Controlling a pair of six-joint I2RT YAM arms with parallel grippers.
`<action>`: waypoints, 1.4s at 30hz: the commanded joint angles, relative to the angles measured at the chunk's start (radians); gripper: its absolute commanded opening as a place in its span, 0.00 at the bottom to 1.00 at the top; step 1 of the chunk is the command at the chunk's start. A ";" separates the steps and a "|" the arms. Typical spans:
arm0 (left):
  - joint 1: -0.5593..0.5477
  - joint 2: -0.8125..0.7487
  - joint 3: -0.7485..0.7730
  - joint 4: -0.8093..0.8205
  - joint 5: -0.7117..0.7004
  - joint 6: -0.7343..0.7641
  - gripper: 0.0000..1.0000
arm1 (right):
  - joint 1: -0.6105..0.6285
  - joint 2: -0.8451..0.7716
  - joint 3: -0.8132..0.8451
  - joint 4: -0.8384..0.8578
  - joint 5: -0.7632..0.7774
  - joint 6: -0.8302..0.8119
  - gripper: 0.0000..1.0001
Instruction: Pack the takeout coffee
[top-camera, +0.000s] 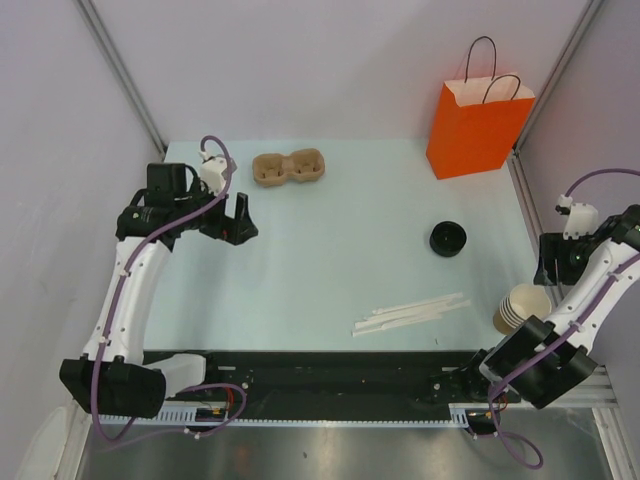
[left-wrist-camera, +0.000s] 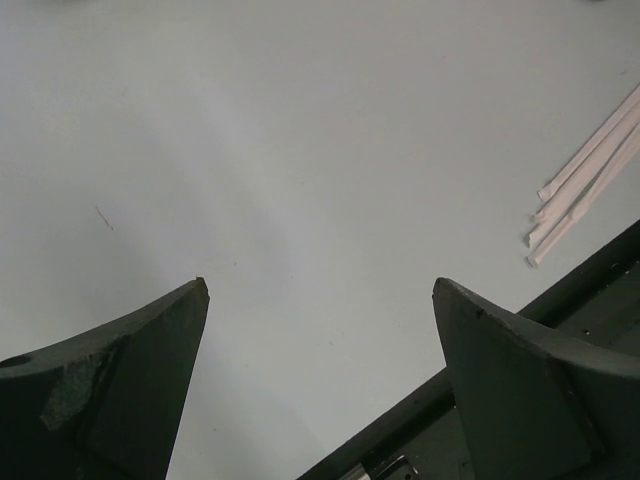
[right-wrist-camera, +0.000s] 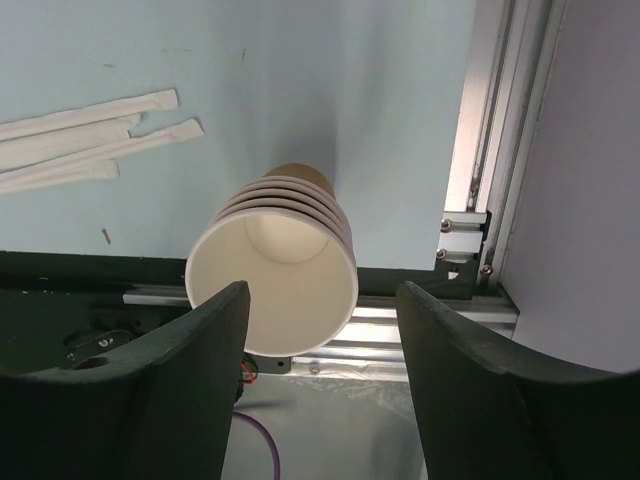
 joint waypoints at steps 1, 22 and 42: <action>-0.009 0.006 0.037 0.002 0.068 0.003 0.99 | -0.021 0.026 -0.003 -0.152 -0.001 -0.021 0.65; -0.017 0.040 0.054 -0.008 0.103 0.012 1.00 | -0.023 0.121 -0.066 -0.057 0.014 -0.043 0.50; -0.015 0.051 0.062 -0.008 0.109 0.015 0.99 | -0.021 0.110 -0.077 -0.038 0.022 -0.059 0.00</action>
